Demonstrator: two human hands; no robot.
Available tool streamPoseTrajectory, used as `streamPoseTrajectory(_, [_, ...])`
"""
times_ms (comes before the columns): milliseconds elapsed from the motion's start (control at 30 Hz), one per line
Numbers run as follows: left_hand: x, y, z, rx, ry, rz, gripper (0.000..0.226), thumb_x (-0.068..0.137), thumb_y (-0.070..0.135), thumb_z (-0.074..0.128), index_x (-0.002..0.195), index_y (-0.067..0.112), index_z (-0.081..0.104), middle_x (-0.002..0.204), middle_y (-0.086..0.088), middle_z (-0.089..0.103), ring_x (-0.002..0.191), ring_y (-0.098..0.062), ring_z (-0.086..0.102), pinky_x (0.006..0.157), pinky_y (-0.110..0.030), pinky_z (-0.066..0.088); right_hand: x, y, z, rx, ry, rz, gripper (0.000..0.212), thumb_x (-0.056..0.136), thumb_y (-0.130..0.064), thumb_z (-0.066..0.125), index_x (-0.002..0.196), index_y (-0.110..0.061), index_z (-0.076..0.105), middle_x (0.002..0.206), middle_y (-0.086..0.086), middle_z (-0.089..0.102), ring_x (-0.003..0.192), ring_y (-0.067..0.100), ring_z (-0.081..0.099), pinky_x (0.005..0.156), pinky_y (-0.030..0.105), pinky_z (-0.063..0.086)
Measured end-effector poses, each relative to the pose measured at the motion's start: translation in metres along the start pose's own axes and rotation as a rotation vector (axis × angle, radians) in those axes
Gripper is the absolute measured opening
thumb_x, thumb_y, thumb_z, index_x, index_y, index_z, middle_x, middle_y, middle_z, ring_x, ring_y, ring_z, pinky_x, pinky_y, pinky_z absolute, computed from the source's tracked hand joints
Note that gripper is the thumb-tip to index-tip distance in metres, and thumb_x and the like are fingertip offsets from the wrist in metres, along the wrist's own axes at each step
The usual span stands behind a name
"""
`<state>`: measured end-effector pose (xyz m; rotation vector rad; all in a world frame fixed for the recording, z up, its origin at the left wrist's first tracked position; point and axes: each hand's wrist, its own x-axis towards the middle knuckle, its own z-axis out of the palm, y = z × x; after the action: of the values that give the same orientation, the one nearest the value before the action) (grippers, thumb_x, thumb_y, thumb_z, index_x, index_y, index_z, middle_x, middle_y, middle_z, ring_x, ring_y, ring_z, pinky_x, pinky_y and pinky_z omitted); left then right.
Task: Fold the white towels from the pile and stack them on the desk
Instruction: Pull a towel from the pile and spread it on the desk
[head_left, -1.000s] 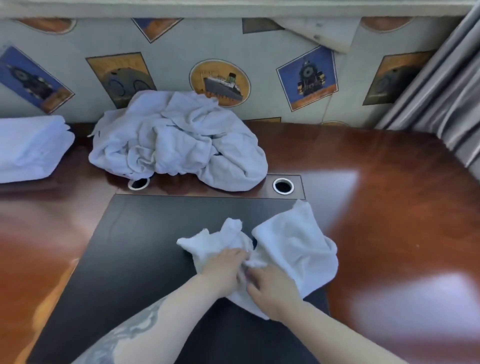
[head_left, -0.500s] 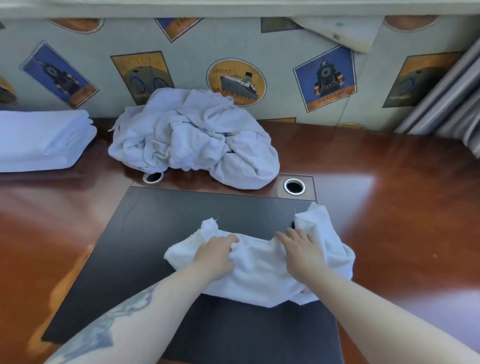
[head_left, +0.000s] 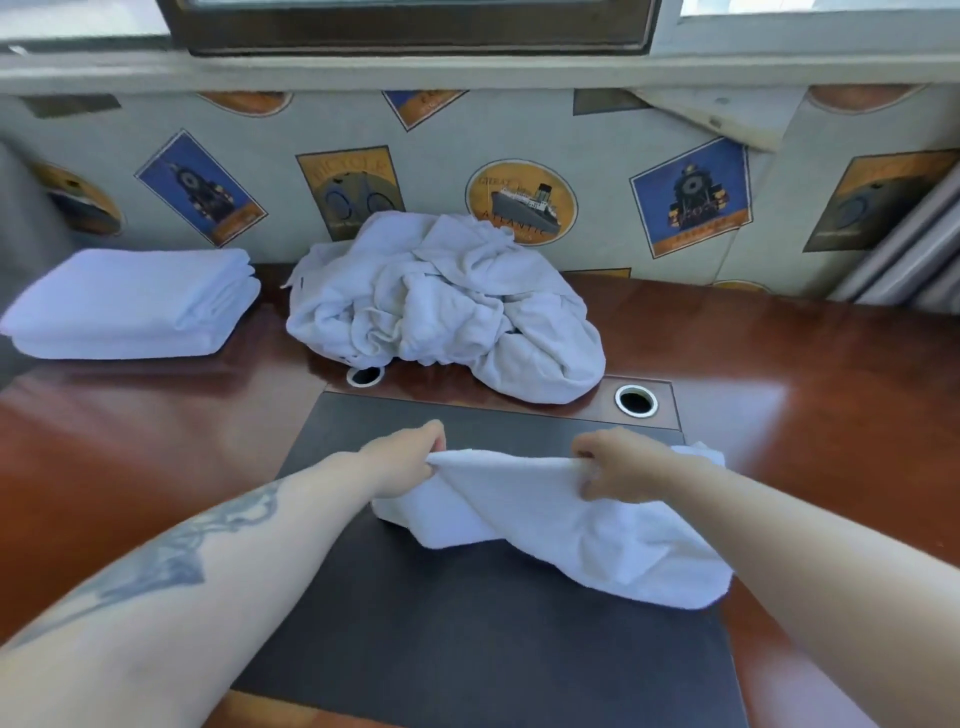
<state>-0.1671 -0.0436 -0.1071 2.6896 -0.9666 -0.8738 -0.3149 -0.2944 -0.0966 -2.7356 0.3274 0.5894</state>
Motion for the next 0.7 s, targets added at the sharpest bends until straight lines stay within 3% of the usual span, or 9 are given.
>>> streamPoseTrajectory(100, [-0.013, -0.040, -0.039, 0.108, -0.022, -0.017, 0.004, 0.094, 0.031, 0.053, 0.093, 0.030, 0.049, 0.097, 0.006, 0.057, 0.081, -0.015, 0.053, 0.066, -0.031, 0.042, 0.009, -0.030, -0.025, -0.228, -0.104, 0.065, 0.017, 0.082, -0.027, 0.068, 0.095, -0.018, 0.063, 0.084, -0.004, 0.056, 0.075, 0.018, 0.051, 0.062, 0.027, 0.042])
streamPoseTrajectory(233, [-0.028, -0.106, -0.092, 0.248, 0.013, -0.022, 0.033, 0.087, 0.039, 0.066, 0.065, 0.020, 0.048, 0.071, 0.004, 0.050, 0.067, -0.016, 0.046, 0.057, -0.028, 0.030, 0.022, -0.072, -0.037, -0.416, -0.077, 0.252, 0.030, 0.086, -0.029, 0.062, 0.111, -0.014, 0.065, 0.108, 0.005, 0.066, 0.091, 0.023, 0.061, 0.074, 0.027, 0.046])
streamPoseTrajectory(333, [-0.037, -0.149, -0.124, 0.248, 0.074, -0.065, 0.045, 0.080, 0.045, 0.074, 0.059, 0.018, 0.044, 0.062, 0.002, 0.043, 0.059, -0.018, 0.041, 0.053, -0.029, 0.025, 0.033, -0.111, -0.038, -0.406, -0.008, 0.372, 0.027, 0.087, -0.030, 0.061, 0.110, -0.016, 0.065, 0.089, 0.000, 0.058, 0.086, 0.024, 0.060, 0.070, 0.027, 0.046])
streamPoseTrajectory(400, [-0.037, -0.168, -0.143, 0.256, 0.126, -0.097, 0.038, 0.079, 0.043, 0.075, 0.065, 0.015, 0.054, 0.062, 0.000, 0.049, 0.056, -0.018, 0.046, 0.050, -0.026, 0.033, 0.042, -0.136, -0.041, -0.378, 0.093, 0.463, 0.022, 0.089, -0.024, 0.057, 0.109, -0.017, 0.062, 0.082, -0.003, 0.048, 0.084, 0.024, 0.055, 0.070, 0.030, 0.042])
streamPoseTrajectory(500, [-0.036, -0.181, -0.171, 0.231, 0.226, -0.144, 0.032, 0.082, 0.039, 0.073, 0.089, 0.009, 0.065, 0.070, -0.004, 0.062, 0.057, -0.021, 0.060, 0.055, -0.026, 0.050, 0.048, -0.163, -0.054, -0.130, 0.251, 0.620, 0.010, 0.088, -0.012, 0.053, 0.095, -0.011, 0.061, 0.078, 0.000, 0.056, 0.077, 0.025, 0.058, 0.071, 0.032, 0.044])
streamPoseTrajectory(600, [-0.037, -0.186, -0.201, 0.220, 0.391, -0.121, 0.030, 0.088, 0.034, 0.070, 0.093, 0.005, 0.065, 0.068, -0.006, 0.063, 0.055, -0.024, 0.061, 0.050, -0.027, 0.044, 0.045, -0.180, -0.072, 0.150, 0.444, 0.676, 0.011, 0.088, -0.001, 0.051, 0.086, 0.000, 0.062, 0.066, 0.010, 0.063, 0.063, 0.028, 0.062, 0.063, 0.030, 0.050])
streamPoseTrajectory(700, [-0.043, -0.200, -0.229, 0.221, 0.625, -0.058, 0.029, 0.089, 0.032, 0.071, 0.096, 0.004, 0.069, 0.085, -0.012, 0.064, 0.076, -0.032, 0.060, 0.056, -0.032, 0.040, 0.036, -0.193, -0.087, 0.083, 0.713, 0.654, 0.015, 0.085, -0.002, 0.054, 0.090, -0.006, 0.067, 0.086, 0.017, 0.064, 0.079, 0.034, 0.058, 0.068, 0.031, 0.042])
